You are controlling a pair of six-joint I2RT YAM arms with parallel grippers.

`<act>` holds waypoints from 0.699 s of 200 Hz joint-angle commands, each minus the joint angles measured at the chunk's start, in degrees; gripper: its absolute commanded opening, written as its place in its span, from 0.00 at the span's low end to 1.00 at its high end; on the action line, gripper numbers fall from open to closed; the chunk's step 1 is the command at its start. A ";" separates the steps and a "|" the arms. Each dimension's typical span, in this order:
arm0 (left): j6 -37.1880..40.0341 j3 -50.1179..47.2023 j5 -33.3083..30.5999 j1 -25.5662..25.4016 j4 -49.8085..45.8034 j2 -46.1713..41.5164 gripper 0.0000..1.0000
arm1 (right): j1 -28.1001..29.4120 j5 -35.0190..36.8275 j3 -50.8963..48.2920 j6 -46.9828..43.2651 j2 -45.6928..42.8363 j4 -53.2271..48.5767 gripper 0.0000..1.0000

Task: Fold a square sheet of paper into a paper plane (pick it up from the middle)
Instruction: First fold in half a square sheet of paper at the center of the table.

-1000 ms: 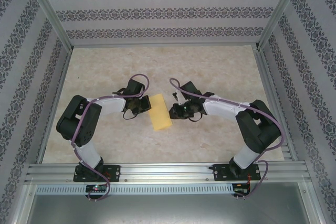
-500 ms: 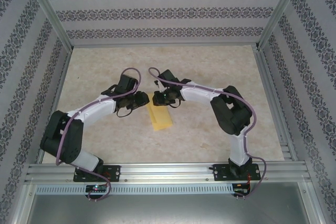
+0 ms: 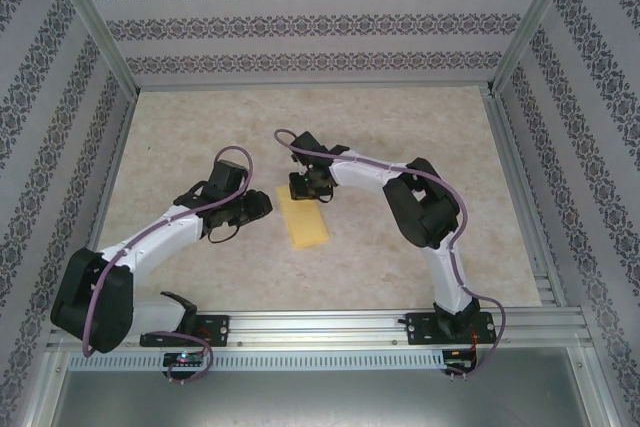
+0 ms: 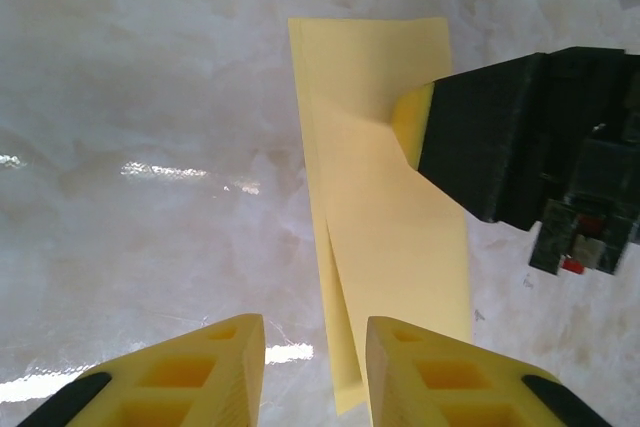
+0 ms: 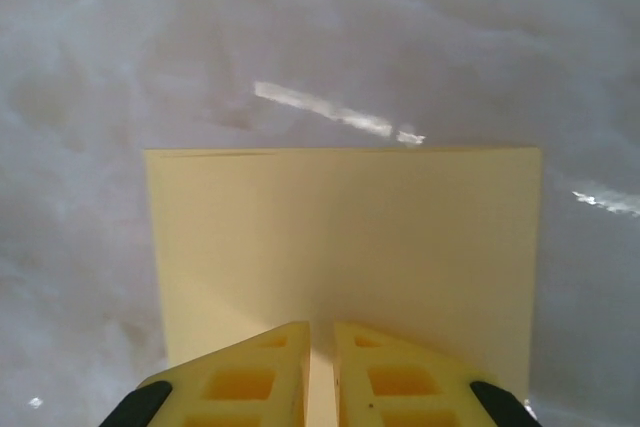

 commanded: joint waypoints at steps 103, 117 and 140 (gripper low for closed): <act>-1.31 5.21 0.86 -9.53 4.84 9.26 0.30 | -6.70 11.90 -13.13 11.86 -10.65 -1.11 0.22; -1.60 5.56 0.35 -11.33 6.44 10.87 0.31 | -7.19 11.68 -16.31 14.00 -13.56 0.78 0.23; -2.57 6.43 1.07 -13.03 8.81 13.73 0.29 | -7.67 7.24 -20.50 13.48 -19.01 5.32 0.30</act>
